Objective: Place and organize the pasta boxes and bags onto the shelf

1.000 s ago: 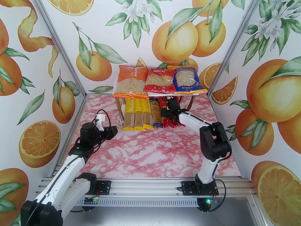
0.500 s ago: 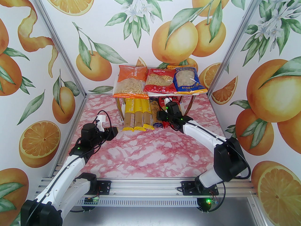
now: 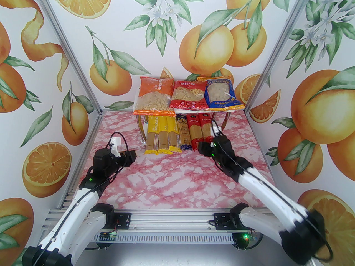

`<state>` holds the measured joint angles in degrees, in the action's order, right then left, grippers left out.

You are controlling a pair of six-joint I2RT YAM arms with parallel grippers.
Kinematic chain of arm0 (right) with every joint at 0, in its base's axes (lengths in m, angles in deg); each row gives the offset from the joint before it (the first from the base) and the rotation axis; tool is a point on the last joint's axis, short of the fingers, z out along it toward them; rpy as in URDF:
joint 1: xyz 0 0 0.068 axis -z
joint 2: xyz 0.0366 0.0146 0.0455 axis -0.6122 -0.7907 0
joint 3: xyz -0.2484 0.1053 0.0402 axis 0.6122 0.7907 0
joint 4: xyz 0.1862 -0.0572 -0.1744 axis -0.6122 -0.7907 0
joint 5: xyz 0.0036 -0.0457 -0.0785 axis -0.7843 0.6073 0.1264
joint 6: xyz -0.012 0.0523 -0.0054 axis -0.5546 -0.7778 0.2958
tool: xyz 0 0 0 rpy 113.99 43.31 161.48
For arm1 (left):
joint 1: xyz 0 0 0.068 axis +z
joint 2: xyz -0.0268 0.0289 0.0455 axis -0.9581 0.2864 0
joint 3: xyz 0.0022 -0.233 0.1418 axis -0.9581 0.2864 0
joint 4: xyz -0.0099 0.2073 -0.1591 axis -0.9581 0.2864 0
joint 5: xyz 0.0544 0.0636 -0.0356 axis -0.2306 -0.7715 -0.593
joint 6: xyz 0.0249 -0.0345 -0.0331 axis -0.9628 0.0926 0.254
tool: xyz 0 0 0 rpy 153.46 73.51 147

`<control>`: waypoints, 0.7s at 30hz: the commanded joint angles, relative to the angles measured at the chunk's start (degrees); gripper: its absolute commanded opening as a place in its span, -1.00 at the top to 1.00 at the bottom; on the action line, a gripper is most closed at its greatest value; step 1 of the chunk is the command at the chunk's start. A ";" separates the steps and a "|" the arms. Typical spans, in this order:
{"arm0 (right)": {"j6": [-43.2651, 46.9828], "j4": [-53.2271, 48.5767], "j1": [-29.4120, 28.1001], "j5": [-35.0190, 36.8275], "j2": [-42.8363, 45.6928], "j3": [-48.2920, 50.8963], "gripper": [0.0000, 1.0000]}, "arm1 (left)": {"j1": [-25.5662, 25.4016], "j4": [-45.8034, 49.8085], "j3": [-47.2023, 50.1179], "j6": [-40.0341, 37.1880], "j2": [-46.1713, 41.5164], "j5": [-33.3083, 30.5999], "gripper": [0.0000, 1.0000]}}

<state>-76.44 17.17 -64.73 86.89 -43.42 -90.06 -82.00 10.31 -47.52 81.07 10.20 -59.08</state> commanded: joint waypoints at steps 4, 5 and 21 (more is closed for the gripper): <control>-1.53 -9.28 0.53 14.09 21.35 5.74 -0.47 | 1.72 1.00 0.62 0.07 -4.84 -5.54 -0.39; -1.41 -9.37 0.61 15.77 24.06 6.19 -0.48 | 1.84 0.62 0.48 -0.27 -4.99 -6.86 -0.44; -3.07 -4.25 0.67 2.36 13.66 5.45 -0.42 | 2.56 -6.79 0.53 -1.92 -0.24 -8.37 -0.17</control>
<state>-78.01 8.58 -64.25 99.30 -25.71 -84.68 -79.42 6.20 -47.10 80.13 9.74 -72.10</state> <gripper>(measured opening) 0.713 0.594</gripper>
